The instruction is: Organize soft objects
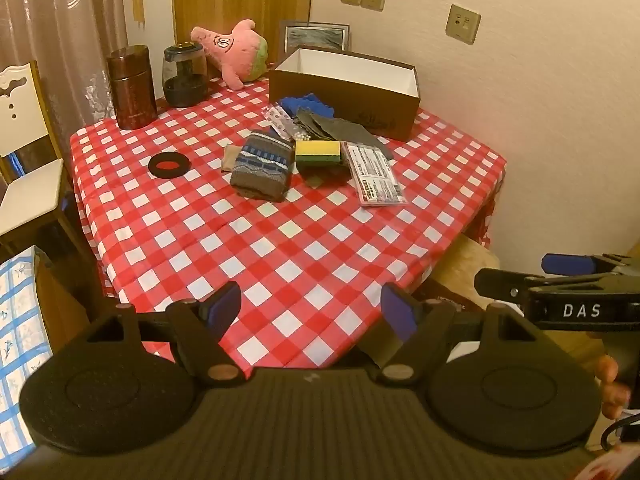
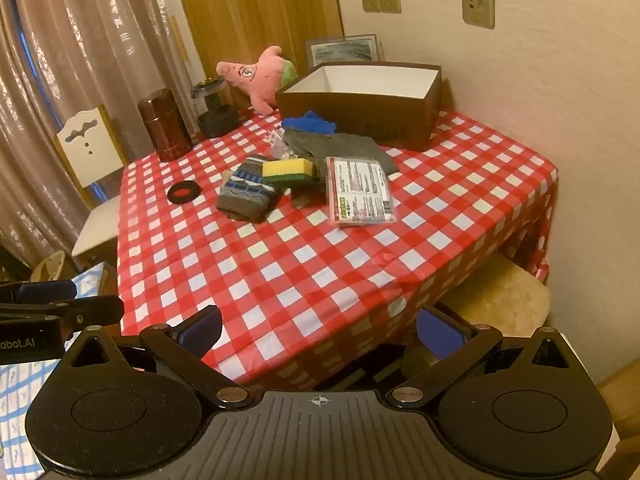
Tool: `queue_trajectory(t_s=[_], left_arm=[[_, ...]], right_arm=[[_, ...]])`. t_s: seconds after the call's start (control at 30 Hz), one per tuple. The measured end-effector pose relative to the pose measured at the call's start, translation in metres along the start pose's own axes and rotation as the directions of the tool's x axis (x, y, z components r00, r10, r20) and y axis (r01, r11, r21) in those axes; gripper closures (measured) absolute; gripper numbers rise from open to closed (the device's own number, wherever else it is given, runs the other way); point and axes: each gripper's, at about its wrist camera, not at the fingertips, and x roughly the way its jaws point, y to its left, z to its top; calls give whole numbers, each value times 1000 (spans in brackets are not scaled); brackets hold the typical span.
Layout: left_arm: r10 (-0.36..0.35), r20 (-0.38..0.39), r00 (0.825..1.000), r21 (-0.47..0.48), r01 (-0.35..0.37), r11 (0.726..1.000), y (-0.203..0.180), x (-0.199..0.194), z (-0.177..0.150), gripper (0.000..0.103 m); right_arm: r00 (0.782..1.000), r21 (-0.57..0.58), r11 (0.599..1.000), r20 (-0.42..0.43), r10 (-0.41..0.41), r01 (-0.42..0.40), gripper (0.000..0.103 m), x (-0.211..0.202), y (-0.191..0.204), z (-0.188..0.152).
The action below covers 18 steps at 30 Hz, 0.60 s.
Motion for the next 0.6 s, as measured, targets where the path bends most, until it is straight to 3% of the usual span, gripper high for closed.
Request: queue_trajectory(t_s=[0.6], left_arm=[[0,-1,1000,1,0,1000,0,0,0,28]], right_arm=[[1000,2,1000,-2,1,-1,0,2,-1,0]])
